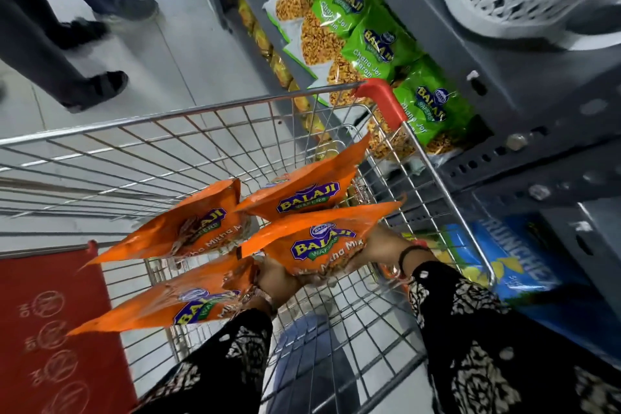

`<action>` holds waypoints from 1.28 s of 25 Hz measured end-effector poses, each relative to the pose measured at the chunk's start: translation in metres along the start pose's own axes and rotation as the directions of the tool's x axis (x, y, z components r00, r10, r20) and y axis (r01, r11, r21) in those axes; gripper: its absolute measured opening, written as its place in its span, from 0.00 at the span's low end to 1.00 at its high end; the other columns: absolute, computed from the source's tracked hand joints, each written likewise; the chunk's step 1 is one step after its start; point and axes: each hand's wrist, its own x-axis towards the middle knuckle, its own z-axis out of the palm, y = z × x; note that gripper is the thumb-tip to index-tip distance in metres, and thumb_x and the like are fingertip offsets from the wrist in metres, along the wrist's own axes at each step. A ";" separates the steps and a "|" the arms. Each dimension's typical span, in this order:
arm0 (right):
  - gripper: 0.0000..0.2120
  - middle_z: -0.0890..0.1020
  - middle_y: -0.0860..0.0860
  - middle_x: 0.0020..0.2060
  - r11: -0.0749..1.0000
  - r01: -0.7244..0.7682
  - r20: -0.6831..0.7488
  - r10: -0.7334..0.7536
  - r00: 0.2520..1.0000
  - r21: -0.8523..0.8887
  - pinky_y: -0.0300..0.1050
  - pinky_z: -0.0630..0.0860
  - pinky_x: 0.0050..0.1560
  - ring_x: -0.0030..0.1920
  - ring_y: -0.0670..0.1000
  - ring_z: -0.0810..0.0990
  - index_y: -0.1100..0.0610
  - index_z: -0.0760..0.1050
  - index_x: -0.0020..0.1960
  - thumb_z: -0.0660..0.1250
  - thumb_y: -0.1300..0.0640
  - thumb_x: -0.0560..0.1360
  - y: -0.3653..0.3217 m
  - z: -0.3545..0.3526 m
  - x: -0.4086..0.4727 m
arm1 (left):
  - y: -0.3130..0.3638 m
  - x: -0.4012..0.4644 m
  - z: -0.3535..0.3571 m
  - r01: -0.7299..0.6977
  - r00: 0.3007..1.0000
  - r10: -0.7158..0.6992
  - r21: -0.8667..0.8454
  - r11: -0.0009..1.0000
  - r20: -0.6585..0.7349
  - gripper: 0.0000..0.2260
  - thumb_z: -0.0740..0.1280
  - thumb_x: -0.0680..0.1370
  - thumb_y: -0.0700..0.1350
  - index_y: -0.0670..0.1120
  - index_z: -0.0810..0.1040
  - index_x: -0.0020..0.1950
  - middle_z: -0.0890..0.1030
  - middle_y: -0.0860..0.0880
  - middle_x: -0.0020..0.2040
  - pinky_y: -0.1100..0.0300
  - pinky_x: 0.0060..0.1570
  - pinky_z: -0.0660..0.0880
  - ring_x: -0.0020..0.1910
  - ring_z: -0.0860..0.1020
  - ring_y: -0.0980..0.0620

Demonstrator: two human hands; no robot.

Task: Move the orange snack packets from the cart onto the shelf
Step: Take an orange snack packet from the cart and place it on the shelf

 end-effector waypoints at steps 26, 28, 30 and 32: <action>0.22 0.77 0.43 0.48 0.830 0.498 -0.901 0.015 0.433 0.253 0.20 0.70 0.39 0.46 0.36 0.75 0.44 0.68 0.50 0.76 0.55 0.62 0.117 -0.048 -0.416 | 0.329 -0.203 0.078 -0.767 0.538 0.702 -0.075 0.638 0.466 0.23 0.76 0.63 0.38 0.58 0.69 0.47 0.77 0.56 0.49 0.60 0.51 0.74 0.50 0.77 0.57; 0.21 0.76 0.43 0.46 0.814 0.503 -0.925 0.102 0.367 0.289 0.18 0.69 0.35 0.43 0.36 0.73 0.46 0.68 0.50 0.76 0.56 0.63 0.133 -0.065 -0.412 | 0.354 -0.188 0.104 -0.756 0.528 0.711 -0.124 0.643 0.465 0.26 0.75 0.63 0.36 0.54 0.68 0.53 0.78 0.49 0.54 0.52 0.57 0.73 0.54 0.76 0.51; 0.21 0.76 0.43 0.45 0.824 0.493 -0.946 0.149 0.289 0.281 0.18 0.68 0.33 0.41 0.36 0.73 0.51 0.70 0.52 0.75 0.56 0.63 0.144 -0.086 -0.406 | 0.378 -0.173 0.125 -0.737 0.534 0.714 -0.165 0.656 0.453 0.29 0.73 0.63 0.32 0.52 0.66 0.57 0.76 0.43 0.59 0.44 0.62 0.71 0.59 0.74 0.44; 0.24 0.77 0.46 0.48 0.836 0.480 -0.956 0.171 0.236 0.268 0.22 0.70 0.38 0.45 0.42 0.76 0.57 0.70 0.56 0.75 0.56 0.64 0.152 -0.108 -0.401 | 0.401 -0.158 0.145 -0.720 0.543 0.710 -0.187 0.668 0.448 0.27 0.72 0.64 0.31 0.51 0.67 0.55 0.75 0.41 0.59 0.41 0.62 0.70 0.59 0.74 0.42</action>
